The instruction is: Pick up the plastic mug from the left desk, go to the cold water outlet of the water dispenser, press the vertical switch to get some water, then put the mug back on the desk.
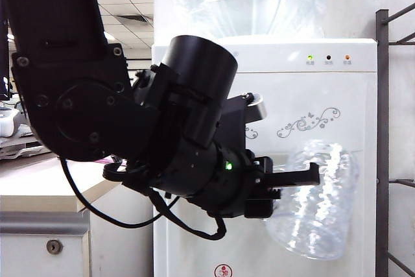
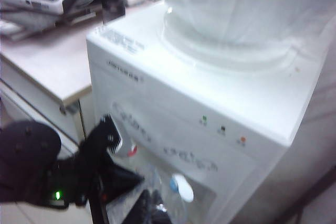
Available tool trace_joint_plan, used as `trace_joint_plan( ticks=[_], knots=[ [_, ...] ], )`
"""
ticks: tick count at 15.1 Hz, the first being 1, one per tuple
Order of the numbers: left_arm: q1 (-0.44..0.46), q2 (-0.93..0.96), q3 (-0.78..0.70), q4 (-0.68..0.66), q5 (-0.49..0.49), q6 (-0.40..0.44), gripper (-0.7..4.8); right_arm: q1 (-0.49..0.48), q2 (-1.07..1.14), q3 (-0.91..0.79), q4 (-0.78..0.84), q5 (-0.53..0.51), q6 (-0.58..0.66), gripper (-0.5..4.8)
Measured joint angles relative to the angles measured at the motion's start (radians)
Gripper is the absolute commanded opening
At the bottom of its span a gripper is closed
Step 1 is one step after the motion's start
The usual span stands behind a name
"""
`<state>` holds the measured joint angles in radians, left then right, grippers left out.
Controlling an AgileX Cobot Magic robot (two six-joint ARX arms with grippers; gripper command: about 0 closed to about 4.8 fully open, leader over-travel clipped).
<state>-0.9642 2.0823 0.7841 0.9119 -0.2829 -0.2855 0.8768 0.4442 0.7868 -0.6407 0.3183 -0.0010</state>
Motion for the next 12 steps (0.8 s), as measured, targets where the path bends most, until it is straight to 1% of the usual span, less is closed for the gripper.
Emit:
trace_joint_plan(
  ticks=[5,9,11,12],
  knots=[
    [0.000,0.028,-0.003,0.019,-0.008,0.000,-0.05,0.000,0.000,0.000,-0.113,0.000,0.000,-0.01],
    [0.015,0.045,-0.005,0.019,-0.018,0.000,-0.06,0.000,0.000,0.000,-0.129,0.000,0.000,-0.01],
    [0.036,0.056,-0.005,0.008,-0.009,0.001,-0.06,0.000,0.000,0.000,-0.129,0.000,0.000,-0.01],
    [0.045,0.070,-0.005,0.013,-0.021,0.000,-0.06,0.000,0.000,0.000,-0.129,0.000,0.000,-0.01]
  ],
)
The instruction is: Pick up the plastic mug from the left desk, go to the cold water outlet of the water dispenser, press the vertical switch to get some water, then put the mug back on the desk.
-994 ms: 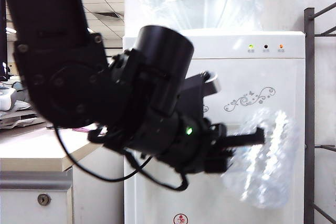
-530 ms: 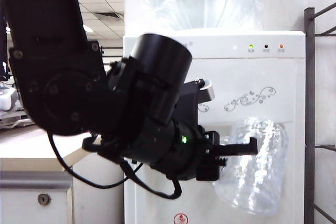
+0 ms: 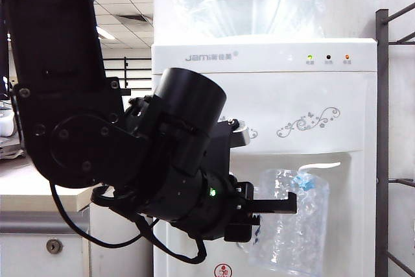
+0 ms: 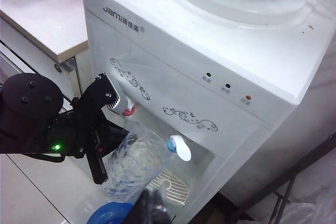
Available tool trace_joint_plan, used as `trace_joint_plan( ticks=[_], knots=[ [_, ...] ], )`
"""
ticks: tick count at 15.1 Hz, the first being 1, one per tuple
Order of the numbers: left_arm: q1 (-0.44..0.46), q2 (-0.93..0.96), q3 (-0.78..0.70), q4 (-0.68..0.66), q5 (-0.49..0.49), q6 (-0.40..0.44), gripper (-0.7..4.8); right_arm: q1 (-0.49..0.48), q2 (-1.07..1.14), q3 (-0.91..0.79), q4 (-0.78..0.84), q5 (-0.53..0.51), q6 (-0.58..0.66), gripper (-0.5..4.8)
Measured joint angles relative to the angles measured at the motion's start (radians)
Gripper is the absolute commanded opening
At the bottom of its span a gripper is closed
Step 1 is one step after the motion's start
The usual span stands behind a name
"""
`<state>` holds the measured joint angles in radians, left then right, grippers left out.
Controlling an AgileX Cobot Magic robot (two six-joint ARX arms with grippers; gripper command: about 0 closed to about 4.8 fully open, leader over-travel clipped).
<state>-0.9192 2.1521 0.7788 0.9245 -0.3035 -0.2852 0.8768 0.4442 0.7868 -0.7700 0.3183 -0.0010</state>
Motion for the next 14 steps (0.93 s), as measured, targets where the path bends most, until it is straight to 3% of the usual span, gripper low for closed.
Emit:
trace_joint_plan(
  ticks=[9,10,13,14],
  knots=[
    [0.002,0.102,0.032,0.089,0.027,0.026,-0.06,0.000,0.000,0.000,0.000,0.000,0.000,-0.01],
    [-0.007,0.113,0.122,-0.071,-0.003,0.005,-0.06,0.000,0.000,0.000,0.000,0.000,0.000,-0.01],
    [-0.006,0.113,0.122,-0.069,-0.005,0.034,-0.06,0.000,0.000,0.000,0.000,0.000,0.000,-0.01],
    [-0.028,0.084,0.122,-0.093,-0.057,0.065,-0.06,0.000,0.000,0.000,0.000,0.000,0.000,-0.01]
  ],
)
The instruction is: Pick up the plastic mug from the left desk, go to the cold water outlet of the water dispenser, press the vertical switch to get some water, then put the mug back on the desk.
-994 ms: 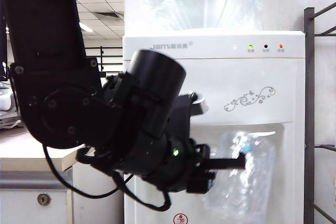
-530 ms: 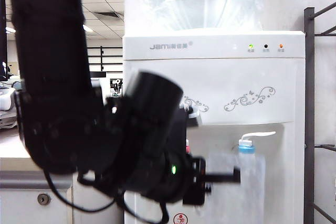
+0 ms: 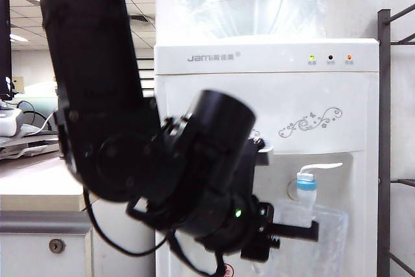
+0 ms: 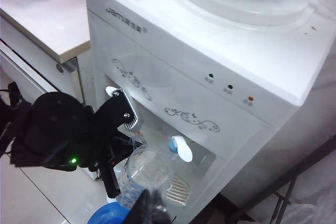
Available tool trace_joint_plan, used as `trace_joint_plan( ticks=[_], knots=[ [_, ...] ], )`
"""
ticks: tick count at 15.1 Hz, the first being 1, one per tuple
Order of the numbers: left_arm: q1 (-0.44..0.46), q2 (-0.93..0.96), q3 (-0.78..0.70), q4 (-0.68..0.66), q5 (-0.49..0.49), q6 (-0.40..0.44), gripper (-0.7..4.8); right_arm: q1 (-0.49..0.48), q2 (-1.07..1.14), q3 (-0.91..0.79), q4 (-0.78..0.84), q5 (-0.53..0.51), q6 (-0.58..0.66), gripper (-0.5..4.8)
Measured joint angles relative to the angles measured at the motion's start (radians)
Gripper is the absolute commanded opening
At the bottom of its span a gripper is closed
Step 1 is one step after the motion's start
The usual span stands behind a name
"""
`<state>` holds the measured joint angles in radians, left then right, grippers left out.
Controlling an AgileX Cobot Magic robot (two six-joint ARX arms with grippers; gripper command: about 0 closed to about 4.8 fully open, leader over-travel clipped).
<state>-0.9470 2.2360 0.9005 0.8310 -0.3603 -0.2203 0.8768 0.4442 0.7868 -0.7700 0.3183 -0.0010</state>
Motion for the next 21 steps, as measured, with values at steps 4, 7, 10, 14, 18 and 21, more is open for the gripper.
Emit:
trace_joint_plan(
  ticks=[4,7,10,14,18,21],
  knots=[
    [-0.083,-0.061,0.005,0.051,-0.244,0.005,-0.05,0.000,0.000,0.000,0.000,0.000,0.000,-0.01],
    [-0.129,-0.057,0.005,0.051,-0.294,0.006,-0.05,0.000,0.000,0.000,0.000,0.000,0.000,-0.01],
    [-0.123,-0.057,0.005,0.074,-0.270,0.002,-0.05,0.000,0.000,0.000,0.000,0.000,0.000,-0.01],
    [-0.074,-0.007,0.005,0.079,-0.261,-0.017,-0.05,0.000,0.000,0.000,0.000,0.000,0.000,-0.01],
    [-0.062,0.113,0.000,0.087,-0.242,-0.016,-0.05,0.000,0.000,0.000,0.000,0.000,0.000,-0.01],
    [-0.060,0.110,0.002,0.136,-0.214,-0.012,-0.05,0.000,0.000,0.000,0.000,0.000,0.000,-0.01]
  ],
)
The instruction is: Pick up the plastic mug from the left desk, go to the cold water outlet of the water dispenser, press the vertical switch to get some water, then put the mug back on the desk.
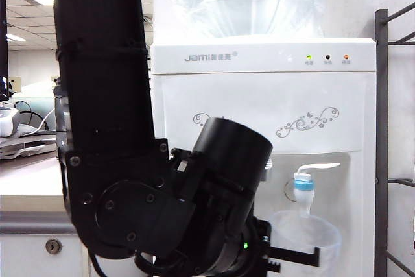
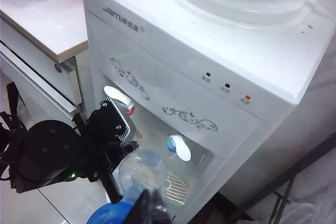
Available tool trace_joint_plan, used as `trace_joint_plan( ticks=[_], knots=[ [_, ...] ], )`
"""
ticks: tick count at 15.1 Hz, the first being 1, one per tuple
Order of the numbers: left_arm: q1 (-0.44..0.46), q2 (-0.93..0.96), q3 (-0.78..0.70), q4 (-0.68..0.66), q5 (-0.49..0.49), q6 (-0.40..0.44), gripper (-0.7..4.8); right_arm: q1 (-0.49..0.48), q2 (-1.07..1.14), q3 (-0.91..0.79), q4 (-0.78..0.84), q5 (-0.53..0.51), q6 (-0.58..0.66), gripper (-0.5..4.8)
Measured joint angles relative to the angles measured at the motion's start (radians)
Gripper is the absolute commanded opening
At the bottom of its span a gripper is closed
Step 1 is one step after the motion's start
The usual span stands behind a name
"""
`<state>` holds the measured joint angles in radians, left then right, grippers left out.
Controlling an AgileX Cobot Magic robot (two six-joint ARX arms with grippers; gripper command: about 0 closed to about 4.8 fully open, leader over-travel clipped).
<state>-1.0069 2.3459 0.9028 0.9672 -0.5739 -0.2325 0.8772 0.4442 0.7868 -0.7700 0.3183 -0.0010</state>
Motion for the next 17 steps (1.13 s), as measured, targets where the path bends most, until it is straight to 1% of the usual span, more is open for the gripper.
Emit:
trace_joint_plan(
  ticks=[4,5,6,7,8,11,12,13,14,15,17],
  knots=[
    [0.011,0.011,0.006,-0.013,0.105,-0.005,-0.05,0.000,0.000,0.000,0.000,0.000,0.000,-0.01],
    [0.024,0.011,0.020,-0.044,0.119,-0.029,-0.05,0.000,0.000,0.000,0.000,0.000,0.000,-0.01],
    [0.016,0.014,0.116,-0.196,0.108,-0.075,-0.05,0.000,0.000,0.000,0.000,0.000,0.000,-0.01],
    [0.020,0.020,0.162,-0.238,0.121,-0.085,-0.05,0.000,0.000,0.000,0.000,0.000,0.000,-0.01],
    [0.023,0.021,0.169,-0.242,0.112,-0.082,-0.05,0.000,0.000,0.000,0.000,0.000,0.000,-0.01],
    [0.020,0.031,0.197,-0.279,0.047,-0.099,-0.05,0.000,0.000,0.000,0.000,0.000,0.000,-0.01],
    [0.013,0.031,0.201,-0.300,0.027,-0.119,-0.05,0.000,0.000,0.000,0.000,0.000,0.000,-0.01],
    [-0.011,0.030,0.201,-0.337,-0.078,-0.171,-0.05,0.000,0.000,0.000,0.000,0.000,0.000,-0.01],
    [-0.031,0.031,0.197,-0.346,-0.220,-0.197,-0.05,0.000,0.000,0.000,0.000,0.000,0.000,-0.01],
    [-0.032,0.031,0.197,-0.343,-0.258,-0.207,-0.05,0.000,0.000,0.000,0.000,0.000,0.000,-0.01],
    [-0.043,0.031,0.197,-0.342,-0.275,-0.215,-0.05,0.000,0.000,0.000,0.000,0.000,0.000,-0.01]
  ],
)
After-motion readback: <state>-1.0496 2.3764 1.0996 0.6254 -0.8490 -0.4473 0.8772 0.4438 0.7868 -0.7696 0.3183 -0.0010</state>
